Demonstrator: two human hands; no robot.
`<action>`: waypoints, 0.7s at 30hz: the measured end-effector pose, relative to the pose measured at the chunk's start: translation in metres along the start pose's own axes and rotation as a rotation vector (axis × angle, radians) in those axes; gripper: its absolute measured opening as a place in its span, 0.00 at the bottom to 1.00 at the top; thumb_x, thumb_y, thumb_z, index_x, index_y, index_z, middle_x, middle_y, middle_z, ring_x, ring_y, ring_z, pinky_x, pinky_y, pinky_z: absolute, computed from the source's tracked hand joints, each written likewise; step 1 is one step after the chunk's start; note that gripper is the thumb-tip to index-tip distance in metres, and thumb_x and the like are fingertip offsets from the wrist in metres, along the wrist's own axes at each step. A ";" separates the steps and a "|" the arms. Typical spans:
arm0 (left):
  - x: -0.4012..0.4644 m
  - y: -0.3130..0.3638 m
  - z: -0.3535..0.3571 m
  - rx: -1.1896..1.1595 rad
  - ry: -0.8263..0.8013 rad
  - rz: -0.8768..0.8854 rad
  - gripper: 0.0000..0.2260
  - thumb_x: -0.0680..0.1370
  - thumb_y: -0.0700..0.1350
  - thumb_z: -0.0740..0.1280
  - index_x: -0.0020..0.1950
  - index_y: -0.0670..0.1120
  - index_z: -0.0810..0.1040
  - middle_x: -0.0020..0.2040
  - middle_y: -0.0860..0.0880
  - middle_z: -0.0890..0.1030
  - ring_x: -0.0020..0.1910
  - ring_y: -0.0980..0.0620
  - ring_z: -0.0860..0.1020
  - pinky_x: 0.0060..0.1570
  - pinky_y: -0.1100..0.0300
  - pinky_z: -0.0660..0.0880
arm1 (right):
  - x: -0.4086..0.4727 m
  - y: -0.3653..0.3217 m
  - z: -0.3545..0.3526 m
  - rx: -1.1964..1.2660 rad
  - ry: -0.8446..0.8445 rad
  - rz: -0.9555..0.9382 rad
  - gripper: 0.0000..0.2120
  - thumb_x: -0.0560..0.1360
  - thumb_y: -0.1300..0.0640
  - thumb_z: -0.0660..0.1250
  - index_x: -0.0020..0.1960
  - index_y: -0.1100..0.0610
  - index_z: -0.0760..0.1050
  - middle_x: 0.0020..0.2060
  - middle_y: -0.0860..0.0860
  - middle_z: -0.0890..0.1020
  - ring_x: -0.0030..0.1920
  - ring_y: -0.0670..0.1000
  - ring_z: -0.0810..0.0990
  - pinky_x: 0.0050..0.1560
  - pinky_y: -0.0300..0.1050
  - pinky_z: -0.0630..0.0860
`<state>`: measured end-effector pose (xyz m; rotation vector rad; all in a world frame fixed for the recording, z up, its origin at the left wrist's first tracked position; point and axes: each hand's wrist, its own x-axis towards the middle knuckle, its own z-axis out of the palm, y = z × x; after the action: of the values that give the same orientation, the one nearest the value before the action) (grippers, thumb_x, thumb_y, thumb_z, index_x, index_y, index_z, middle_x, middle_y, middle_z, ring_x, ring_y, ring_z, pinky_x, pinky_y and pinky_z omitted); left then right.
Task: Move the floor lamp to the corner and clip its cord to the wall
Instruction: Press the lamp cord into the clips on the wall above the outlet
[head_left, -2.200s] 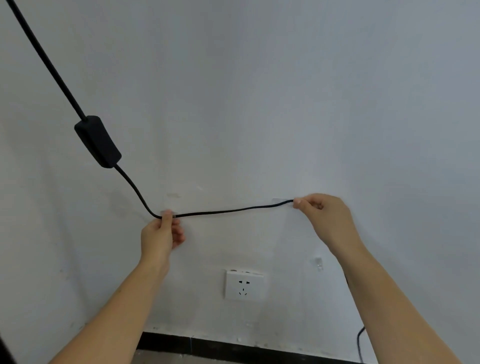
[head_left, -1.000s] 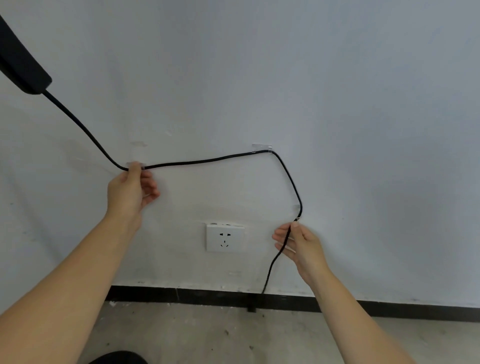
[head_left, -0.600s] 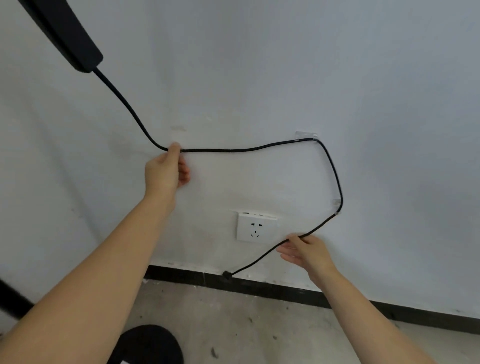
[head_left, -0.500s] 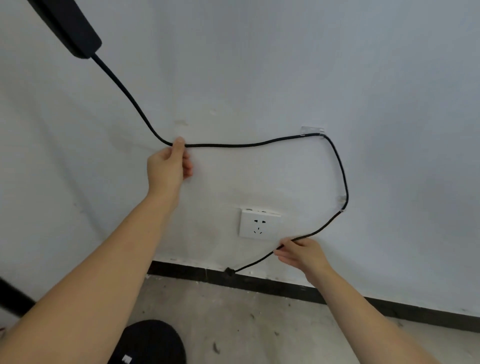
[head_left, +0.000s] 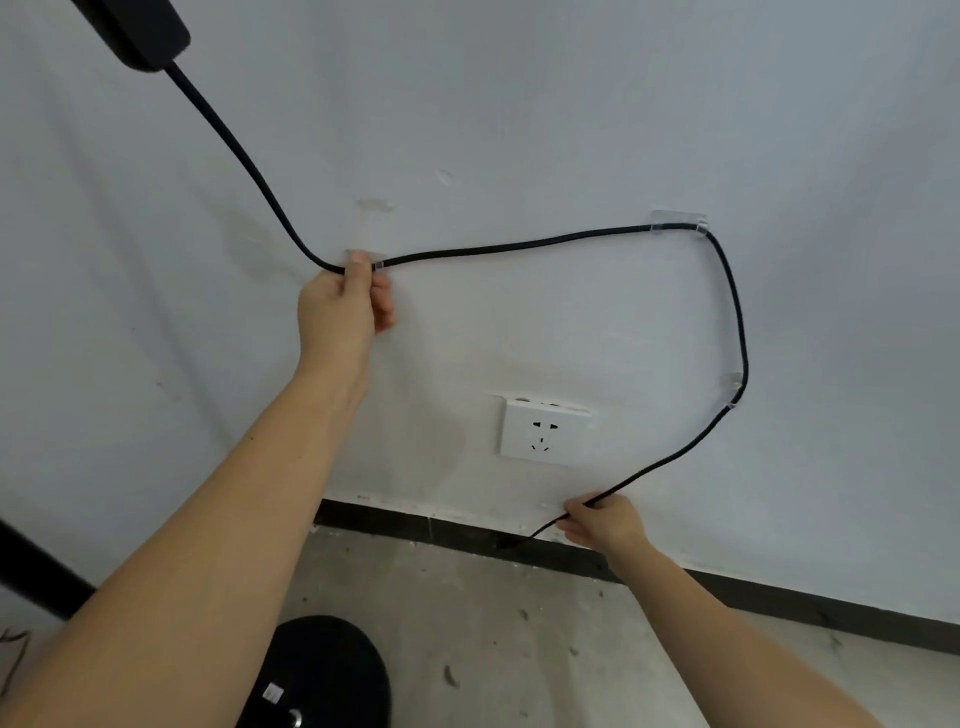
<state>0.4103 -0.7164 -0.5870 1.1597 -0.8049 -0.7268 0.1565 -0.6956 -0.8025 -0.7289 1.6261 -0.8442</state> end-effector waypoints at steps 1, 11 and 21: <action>0.001 -0.001 -0.001 0.033 0.009 0.031 0.15 0.81 0.48 0.59 0.36 0.47 0.75 0.30 0.50 0.74 0.25 0.58 0.71 0.28 0.63 0.73 | 0.001 0.003 -0.001 0.019 0.010 0.011 0.05 0.75 0.66 0.66 0.41 0.66 0.76 0.34 0.59 0.82 0.35 0.53 0.82 0.51 0.51 0.80; 0.000 -0.008 0.001 0.052 0.090 0.129 0.15 0.80 0.48 0.60 0.34 0.47 0.74 0.21 0.55 0.75 0.24 0.55 0.72 0.36 0.53 0.77 | 0.002 0.017 0.000 0.277 0.061 -0.017 0.04 0.76 0.66 0.64 0.45 0.66 0.77 0.40 0.59 0.84 0.35 0.49 0.86 0.33 0.35 0.82; 0.006 -0.001 -0.004 0.078 -0.027 0.115 0.16 0.79 0.48 0.62 0.32 0.46 0.75 0.20 0.53 0.76 0.22 0.54 0.73 0.29 0.61 0.75 | 0.005 0.022 0.007 0.149 0.075 0.016 0.06 0.77 0.65 0.63 0.48 0.68 0.75 0.36 0.61 0.83 0.35 0.54 0.83 0.42 0.44 0.83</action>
<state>0.4167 -0.7193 -0.5877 1.1656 -0.9219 -0.6208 0.1615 -0.6882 -0.8248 -0.5856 1.6132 -0.9800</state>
